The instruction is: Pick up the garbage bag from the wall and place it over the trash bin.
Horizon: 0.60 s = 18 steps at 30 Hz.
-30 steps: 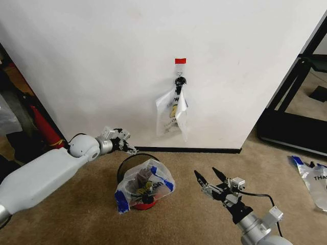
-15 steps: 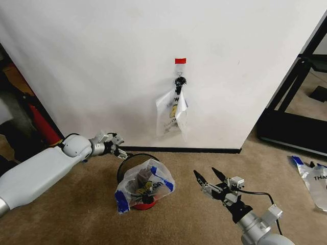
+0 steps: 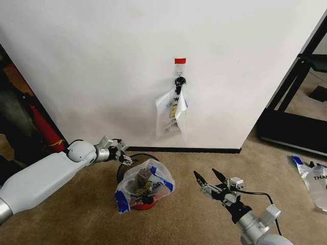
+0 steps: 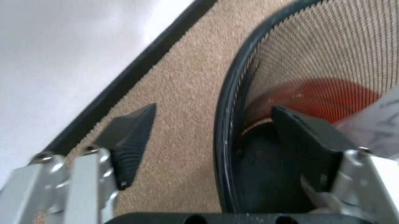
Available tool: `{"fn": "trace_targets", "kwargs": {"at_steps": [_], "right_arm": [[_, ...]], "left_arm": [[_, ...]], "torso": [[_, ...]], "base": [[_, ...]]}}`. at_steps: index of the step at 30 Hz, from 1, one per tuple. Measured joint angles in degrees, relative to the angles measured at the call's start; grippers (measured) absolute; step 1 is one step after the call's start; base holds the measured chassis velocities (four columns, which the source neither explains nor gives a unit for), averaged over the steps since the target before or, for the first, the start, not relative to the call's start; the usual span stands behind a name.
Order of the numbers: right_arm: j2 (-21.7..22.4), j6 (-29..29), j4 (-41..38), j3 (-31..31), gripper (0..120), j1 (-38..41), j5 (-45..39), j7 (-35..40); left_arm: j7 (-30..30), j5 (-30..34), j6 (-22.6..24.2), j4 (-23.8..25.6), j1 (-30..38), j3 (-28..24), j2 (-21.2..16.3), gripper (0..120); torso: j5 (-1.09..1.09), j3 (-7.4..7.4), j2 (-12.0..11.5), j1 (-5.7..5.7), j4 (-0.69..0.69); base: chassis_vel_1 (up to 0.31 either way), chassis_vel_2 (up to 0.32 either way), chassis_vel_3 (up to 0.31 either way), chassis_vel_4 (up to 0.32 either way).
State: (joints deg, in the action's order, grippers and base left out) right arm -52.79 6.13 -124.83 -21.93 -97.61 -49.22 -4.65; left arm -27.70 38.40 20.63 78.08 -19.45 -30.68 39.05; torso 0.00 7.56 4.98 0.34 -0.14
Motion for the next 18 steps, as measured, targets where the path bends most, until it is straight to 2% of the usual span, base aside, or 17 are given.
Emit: {"fn": "trace_targets", "kwargs": {"at_steps": [4,5,9,11,16,18], "right_arm": [[0.0,0.0,0.1,0.1,100,0.2,-0.1,0.5],[0.0,0.0,0.1,0.1,100,0.2,-0.1,0.5],[-0.1,-0.1,0.1,0.5,100,1.1,-0.3,1.2],[-0.1,-0.1,0.1,0.6,100,1.3,-0.3,1.3],[-0.2,-0.2,0.3,1.0,100,1.6,-0.3,1.6],[-0.3,-0.2,0.3,1.0,100,1.7,-0.3,1.6]], "left_arm": [[-0.5,-0.3,-0.3,-0.3,-0.1,-0.5,-0.2,54],[-0.5,-0.3,-0.3,-0.3,-0.1,-0.5,-0.2,54],[-0.5,-0.3,-0.4,-0.2,0.0,-0.9,-0.3,37],[-0.4,-0.4,-0.5,-0.2,0.0,-1.0,-0.4,34],[-0.2,-0.3,-0.4,0.4,-0.3,-1.3,-0.6,11],[-0.1,-0.2,-0.3,0.6,-0.4,-1.3,-0.6,9]], "torso": [[0.00,0.00,0.0,0.00,0.01],[0.00,0.00,0.0,0.00,0.01],[0.00,0.00,0.0,0.00,0.01],[0.00,0.00,0.0,0.00,0.01],[0.00,0.00,0.0,0.00,0.01],[0.01,0.00,0.0,0.00,0.01]], "base": [[0.000,0.000,0.000,0.000],[0.000,0.000,0.000,0.000],[0.000,0.000,0.000,0.000],[0.000,0.000,0.000,0.000],[0.000,0.000,0.000,0.000],[0.000,0.000,0.000,0.000]]}}
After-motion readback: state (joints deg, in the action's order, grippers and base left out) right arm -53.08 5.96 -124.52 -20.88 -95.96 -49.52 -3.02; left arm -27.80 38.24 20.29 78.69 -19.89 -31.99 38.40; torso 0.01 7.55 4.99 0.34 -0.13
